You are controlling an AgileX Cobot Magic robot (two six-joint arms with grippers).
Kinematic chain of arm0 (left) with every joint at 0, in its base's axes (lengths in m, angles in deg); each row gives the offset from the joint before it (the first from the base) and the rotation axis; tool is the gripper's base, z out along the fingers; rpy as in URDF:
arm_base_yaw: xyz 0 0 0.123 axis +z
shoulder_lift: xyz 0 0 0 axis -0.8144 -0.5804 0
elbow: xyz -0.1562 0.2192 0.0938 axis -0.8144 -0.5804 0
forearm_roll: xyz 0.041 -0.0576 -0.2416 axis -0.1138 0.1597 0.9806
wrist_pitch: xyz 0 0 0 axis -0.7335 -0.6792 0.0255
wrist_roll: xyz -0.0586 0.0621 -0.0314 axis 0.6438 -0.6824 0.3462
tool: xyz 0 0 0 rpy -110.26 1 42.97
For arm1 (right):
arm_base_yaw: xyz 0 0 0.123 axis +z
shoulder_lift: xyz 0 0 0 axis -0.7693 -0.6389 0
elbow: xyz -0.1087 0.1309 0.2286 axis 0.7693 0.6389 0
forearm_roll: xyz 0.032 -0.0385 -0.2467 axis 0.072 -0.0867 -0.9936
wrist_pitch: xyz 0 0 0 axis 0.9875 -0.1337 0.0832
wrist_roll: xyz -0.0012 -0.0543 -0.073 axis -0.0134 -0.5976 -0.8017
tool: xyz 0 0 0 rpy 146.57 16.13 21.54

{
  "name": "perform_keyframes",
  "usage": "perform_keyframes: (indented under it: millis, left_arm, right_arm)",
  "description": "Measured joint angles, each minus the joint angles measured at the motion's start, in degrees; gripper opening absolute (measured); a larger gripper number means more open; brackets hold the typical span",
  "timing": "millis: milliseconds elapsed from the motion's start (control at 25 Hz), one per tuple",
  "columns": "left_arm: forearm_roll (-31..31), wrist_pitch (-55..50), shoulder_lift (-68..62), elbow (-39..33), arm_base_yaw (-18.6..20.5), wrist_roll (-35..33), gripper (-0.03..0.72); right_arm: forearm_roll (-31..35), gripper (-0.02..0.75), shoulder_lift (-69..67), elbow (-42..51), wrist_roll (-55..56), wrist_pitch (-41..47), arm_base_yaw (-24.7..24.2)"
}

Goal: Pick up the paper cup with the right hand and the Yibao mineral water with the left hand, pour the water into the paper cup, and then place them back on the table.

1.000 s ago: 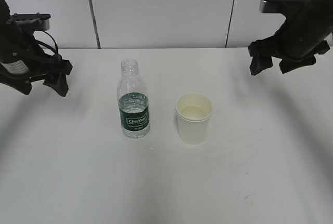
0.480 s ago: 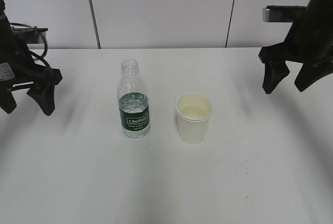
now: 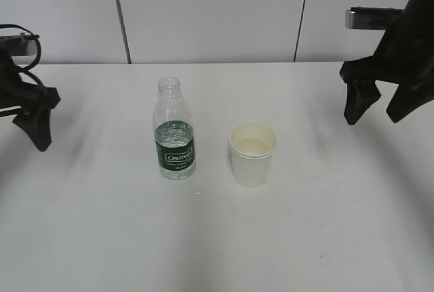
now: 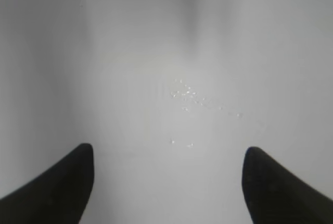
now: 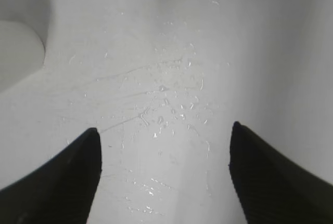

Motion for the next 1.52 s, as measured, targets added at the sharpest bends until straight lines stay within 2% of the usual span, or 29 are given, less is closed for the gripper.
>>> perform_keyframes:
  millis: [200,560,1040,1200,1520]
  left_arm:
    - [-0.11,-0.19,7.40,-8.50,1.55,0.00,0.531]
    - [2.24,-0.23,20.80,-21.04,1.55,0.00,0.531]
    - [2.35,3.06,45.77,-40.85,1.55,0.00,0.531]
    - [2.35,3.20,54.09,-45.44,1.55,0.00,0.529]
    - [2.35,3.57,70.07,-49.31,1.55,0.00,0.522]
  right_arm:
    - [-1.65,0.594,6.15,4.63,0.10,0.04,0.00]
    - [-2.86,0.594,19.69,18.65,0.10,0.13,0.00]
    - [-3.08,0.594,37.82,36.02,0.10,0.13,0.00]
    - [-3.82,0.594,44.25,40.16,0.10,0.16,0.00]
    - [-8.73,0.594,58.75,50.48,0.10,0.36,0.00]
